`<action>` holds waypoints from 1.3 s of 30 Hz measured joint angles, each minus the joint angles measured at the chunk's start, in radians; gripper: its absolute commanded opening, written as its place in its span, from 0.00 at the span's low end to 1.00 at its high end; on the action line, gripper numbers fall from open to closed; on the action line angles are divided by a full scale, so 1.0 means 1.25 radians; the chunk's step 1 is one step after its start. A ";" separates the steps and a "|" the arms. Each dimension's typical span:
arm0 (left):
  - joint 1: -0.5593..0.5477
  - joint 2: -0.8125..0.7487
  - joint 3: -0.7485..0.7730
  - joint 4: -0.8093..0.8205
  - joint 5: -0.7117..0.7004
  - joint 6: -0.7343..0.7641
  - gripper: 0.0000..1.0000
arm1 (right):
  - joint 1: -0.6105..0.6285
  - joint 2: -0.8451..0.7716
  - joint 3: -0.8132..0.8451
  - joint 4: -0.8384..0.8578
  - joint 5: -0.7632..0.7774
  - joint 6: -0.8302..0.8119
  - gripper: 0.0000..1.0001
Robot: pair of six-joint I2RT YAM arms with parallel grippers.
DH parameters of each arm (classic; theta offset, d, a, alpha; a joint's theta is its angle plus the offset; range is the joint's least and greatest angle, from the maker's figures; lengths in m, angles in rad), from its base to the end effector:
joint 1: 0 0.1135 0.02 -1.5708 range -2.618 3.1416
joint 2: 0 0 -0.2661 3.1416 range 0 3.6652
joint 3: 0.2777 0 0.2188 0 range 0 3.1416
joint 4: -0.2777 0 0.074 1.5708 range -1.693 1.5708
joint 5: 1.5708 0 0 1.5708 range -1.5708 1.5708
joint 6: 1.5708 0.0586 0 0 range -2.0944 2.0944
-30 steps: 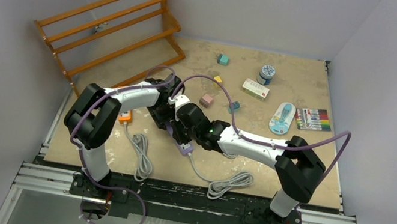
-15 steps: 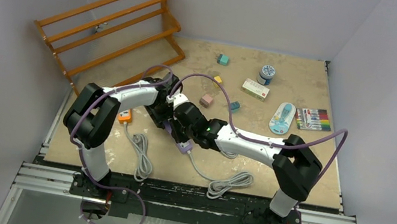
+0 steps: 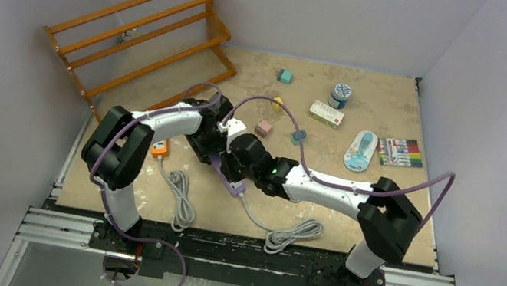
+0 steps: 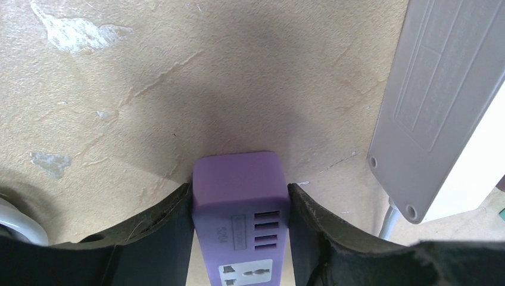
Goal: Insert the plug
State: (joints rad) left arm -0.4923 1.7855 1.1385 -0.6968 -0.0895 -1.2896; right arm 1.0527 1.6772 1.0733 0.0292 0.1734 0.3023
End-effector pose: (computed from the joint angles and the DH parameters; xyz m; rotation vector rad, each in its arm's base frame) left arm 0.2761 -0.1422 0.1655 -1.1489 2.6893 -0.1769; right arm 0.1901 0.3130 0.2364 -0.7079 2.0806 0.5996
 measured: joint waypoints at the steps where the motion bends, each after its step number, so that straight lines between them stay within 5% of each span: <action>1: 0.000 0.000 0.001 -0.001 0.000 0.000 0.53 | 0.000 -0.014 -0.006 0.002 0.000 0.000 0.00; 6: 0.000 0.000 0.005 -0.002 0.000 0.009 0.64 | 0.000 -0.040 -0.011 0.025 0.000 -0.001 0.00; 39: 0.027 -0.009 0.009 -0.020 -0.009 0.024 0.65 | 0.000 0.036 0.031 -0.026 -0.001 0.003 0.00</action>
State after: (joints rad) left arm -0.4583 1.7741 1.1500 -0.7212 -0.1013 -1.2594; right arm 1.0527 1.7222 1.1118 -0.0029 0.1726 0.3061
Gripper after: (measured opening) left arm 0.649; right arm 0.304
